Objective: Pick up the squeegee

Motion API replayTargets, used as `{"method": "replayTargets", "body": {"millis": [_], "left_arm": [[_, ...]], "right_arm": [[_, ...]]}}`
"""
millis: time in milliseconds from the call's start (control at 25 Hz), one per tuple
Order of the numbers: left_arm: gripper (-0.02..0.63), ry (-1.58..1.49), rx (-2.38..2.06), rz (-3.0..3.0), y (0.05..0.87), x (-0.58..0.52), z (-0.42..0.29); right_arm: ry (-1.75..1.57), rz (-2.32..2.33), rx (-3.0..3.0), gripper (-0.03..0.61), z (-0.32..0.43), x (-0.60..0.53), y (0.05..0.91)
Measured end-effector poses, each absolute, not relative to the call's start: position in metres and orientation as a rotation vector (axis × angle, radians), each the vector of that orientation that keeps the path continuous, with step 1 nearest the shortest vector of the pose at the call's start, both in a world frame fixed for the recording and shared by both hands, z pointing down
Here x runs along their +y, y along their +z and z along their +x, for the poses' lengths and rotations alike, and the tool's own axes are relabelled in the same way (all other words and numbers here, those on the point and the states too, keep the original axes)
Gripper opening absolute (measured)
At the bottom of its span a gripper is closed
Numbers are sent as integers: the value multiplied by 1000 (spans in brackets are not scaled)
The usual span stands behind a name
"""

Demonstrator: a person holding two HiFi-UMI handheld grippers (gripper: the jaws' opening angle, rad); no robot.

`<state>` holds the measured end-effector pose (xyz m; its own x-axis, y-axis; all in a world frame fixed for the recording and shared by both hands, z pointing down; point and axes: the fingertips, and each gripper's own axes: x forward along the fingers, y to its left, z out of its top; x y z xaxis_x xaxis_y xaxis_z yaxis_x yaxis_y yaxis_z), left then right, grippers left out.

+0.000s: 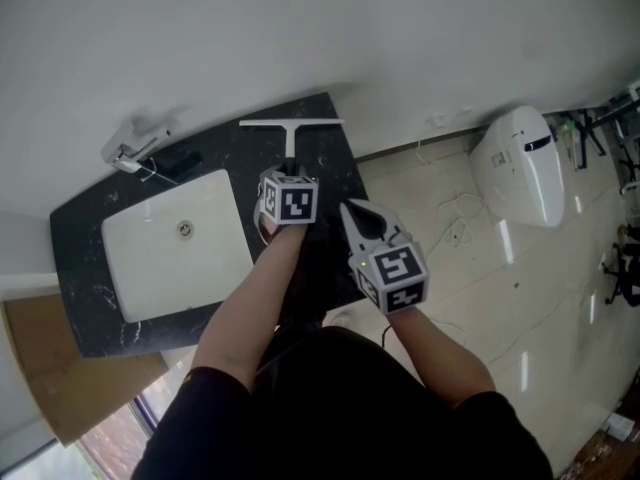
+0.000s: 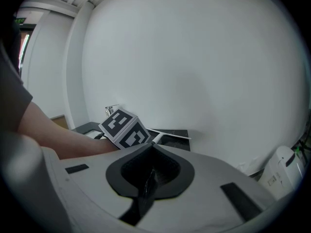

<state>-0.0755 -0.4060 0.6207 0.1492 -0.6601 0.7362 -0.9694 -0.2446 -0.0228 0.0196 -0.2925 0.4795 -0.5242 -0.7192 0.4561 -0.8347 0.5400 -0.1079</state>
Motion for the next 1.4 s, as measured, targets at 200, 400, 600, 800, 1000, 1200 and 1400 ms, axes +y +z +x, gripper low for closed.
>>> {"method": "replayTargets", "body": {"millis": [200,400,600,800,1000,1200,1400], "left_arm": [[103,856,-1591,1969,604,-401,-83],[101,830,-1662,1983,584,-389,-92],[100,779,-1710,2027,558,-360,-96],[100,705,-1780,2127,515,-308,-92],[100,627,-1794,2233,469,-240,-78],[100,557,-1761,2362,426,-174,-65],[100,507,-1743,2459,393,-124,-69]], "right_arm": [[396,1263,-2434,9,24,-287,472],[379,1257,-2465,9,26,-270,461],[362,1256,-2515,9,28,-243,444],[298,1241,-2568,9,31,-202,422],[214,1186,-2612,9,36,-150,407],[174,1139,-2655,9,36,-110,396],[159,1111,-2695,9,23,-81,388]]}}
